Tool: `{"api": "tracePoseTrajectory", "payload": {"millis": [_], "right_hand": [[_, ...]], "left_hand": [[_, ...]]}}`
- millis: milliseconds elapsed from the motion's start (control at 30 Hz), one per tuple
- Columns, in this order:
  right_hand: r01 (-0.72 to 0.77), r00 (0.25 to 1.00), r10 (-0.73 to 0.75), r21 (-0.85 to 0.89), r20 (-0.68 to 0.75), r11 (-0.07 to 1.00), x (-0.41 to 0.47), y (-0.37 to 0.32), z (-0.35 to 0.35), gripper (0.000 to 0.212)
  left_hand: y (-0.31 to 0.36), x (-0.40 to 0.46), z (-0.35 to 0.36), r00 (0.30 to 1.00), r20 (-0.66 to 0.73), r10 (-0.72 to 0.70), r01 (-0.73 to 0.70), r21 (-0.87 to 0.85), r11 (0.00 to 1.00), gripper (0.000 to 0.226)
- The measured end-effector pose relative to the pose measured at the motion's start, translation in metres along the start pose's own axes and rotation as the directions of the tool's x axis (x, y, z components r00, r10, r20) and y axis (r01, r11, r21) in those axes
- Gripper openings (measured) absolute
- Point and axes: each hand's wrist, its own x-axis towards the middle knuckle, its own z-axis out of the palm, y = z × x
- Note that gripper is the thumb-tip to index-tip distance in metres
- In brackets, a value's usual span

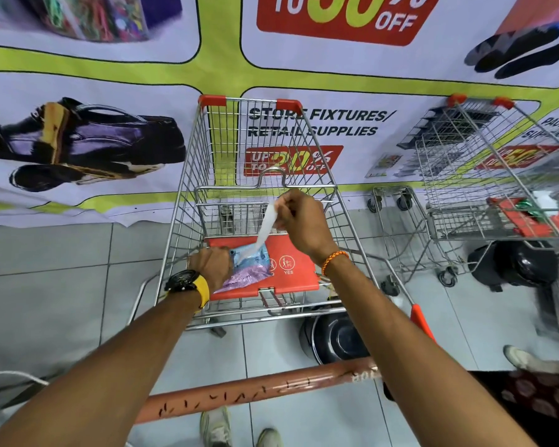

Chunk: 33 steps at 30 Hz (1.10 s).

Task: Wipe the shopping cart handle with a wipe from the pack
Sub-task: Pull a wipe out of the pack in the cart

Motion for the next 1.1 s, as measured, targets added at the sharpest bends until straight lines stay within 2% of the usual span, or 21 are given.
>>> {"api": "tracePoseTrajectory", "payload": {"millis": [133,267,333,400,467,533,567,633,700,767,833,967,1100], "right_hand": [[0.021,0.999,-0.021,0.018,0.045,1.000,0.000,-0.006,-0.006,0.009],[0.004,0.998,-0.011,0.129,0.054,0.992,-0.003,-0.013,-0.012,0.010],[-0.006,0.996,-0.010,0.174,0.089,0.985,-0.004,-0.017,-0.015,0.010],[-0.032,0.991,0.001,0.236,0.132,0.971,-0.003,-0.020,-0.016,0.009],[-0.049,0.983,-0.008,0.300,0.186,0.953,-0.005,-0.028,-0.019,0.012],[-0.027,0.968,-0.056,0.322,0.246,0.946,-0.007,-0.038,-0.023,0.019],[-0.006,0.960,-0.085,0.320,0.268,0.947,-0.009,-0.043,-0.026,0.022],[0.035,0.948,-0.128,0.304,0.292,0.952,-0.015,-0.055,-0.030,0.024],[0.051,0.941,-0.147,0.302,0.306,0.952,-0.018,-0.062,-0.034,0.023],[0.052,0.932,-0.160,0.317,0.326,0.947,-0.023,-0.071,-0.036,0.024],[0.055,0.918,-0.179,0.333,0.354,0.941,-0.030,-0.081,-0.038,0.029],[0.059,0.911,-0.192,0.346,0.364,0.936,-0.042,-0.093,-0.044,0.038],[0.205,0.915,-0.289,0.294,0.280,0.934,-0.060,-0.104,-0.057,0.033]], "left_hand": [[-0.001,0.001,0.002,0.999,-0.028,0.034,-0.034,-0.004,0.999,0.020],[0.002,-0.002,0.002,0.999,-0.052,0.016,-0.019,-0.059,0.998,0.031],[-0.003,0.001,0.002,1.000,-0.005,0.025,-0.025,-0.110,0.994,0.025],[-0.008,0.006,-0.004,0.994,0.101,0.053,-0.022,-0.286,0.958,0.026],[-0.014,0.007,-0.017,0.986,0.139,0.088,0.007,-0.569,0.822,0.042],[-0.018,0.000,-0.034,0.986,0.097,0.134,-0.008,-0.782,0.623,0.059],[-0.019,-0.006,-0.044,0.987,0.072,0.147,-0.016,-0.854,0.521,0.060],[-0.018,-0.029,-0.067,0.987,0.012,0.158,-0.040,-0.946,0.321,0.050],[-0.013,-0.052,-0.091,0.982,-0.061,0.176,-0.096,-0.976,0.198,0.037],[-0.007,-0.071,-0.106,0.972,-0.110,0.209,-0.133,-0.986,0.099,0.034],[-0.001,-0.084,-0.112,0.972,-0.152,0.177,-0.168,-0.983,0.077,0.033],[0.007,-0.097,-0.116,0.970,-0.243,0.029,-0.245,-0.961,0.131,0.021],[0.002,-0.118,-0.120,0.948,-0.310,-0.074,-0.295,-0.941,0.167,0.023]]}}
